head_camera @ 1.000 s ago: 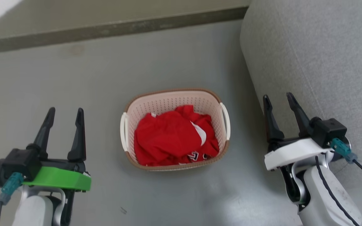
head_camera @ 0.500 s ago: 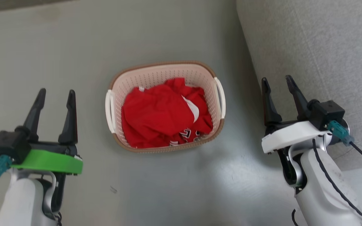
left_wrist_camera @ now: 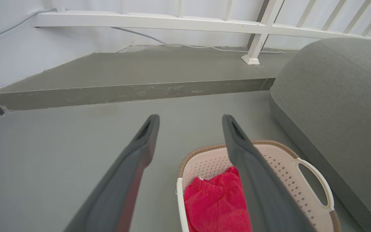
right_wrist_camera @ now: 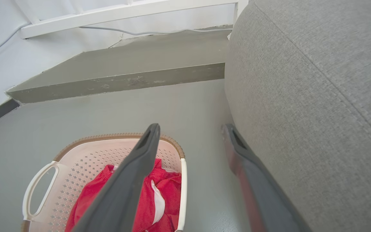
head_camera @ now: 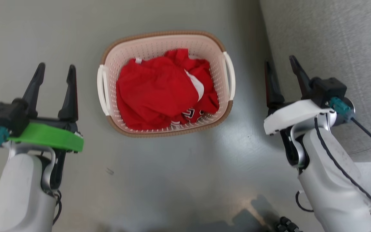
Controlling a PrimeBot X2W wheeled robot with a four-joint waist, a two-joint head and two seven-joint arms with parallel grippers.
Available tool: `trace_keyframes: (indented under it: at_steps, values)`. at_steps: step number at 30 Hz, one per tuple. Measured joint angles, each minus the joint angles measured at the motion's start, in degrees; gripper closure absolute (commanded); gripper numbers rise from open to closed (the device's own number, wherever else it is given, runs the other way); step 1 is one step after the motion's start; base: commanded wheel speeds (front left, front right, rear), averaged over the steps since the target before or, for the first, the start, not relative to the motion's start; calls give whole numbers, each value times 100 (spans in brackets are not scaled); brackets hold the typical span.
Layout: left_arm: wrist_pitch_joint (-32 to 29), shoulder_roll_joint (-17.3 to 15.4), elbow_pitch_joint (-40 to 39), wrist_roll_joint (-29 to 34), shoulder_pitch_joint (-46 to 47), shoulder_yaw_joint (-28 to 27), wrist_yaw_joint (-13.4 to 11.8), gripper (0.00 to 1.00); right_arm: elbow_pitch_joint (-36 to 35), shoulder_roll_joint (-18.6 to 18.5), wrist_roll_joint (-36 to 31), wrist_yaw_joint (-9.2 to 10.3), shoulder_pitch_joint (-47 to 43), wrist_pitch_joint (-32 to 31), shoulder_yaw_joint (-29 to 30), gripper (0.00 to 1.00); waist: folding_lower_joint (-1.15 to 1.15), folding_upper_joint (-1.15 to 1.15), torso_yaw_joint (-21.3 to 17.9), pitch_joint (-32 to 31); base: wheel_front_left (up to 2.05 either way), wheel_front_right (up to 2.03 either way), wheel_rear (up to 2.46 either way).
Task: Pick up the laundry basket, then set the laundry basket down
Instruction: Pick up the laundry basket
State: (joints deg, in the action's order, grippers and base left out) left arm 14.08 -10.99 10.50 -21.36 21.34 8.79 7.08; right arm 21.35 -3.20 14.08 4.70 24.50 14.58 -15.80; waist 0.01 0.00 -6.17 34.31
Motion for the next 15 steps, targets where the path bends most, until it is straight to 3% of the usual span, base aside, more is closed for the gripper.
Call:
trace_keyframes:
  at_steps: [15]
  values:
    - [-478, 31, 1080, -404, 933, 320, 3, 0, 1058, -8, 611, 96, 1008, 0, -216, 0, 0, 0, 157, 838, 0, 0, 0]
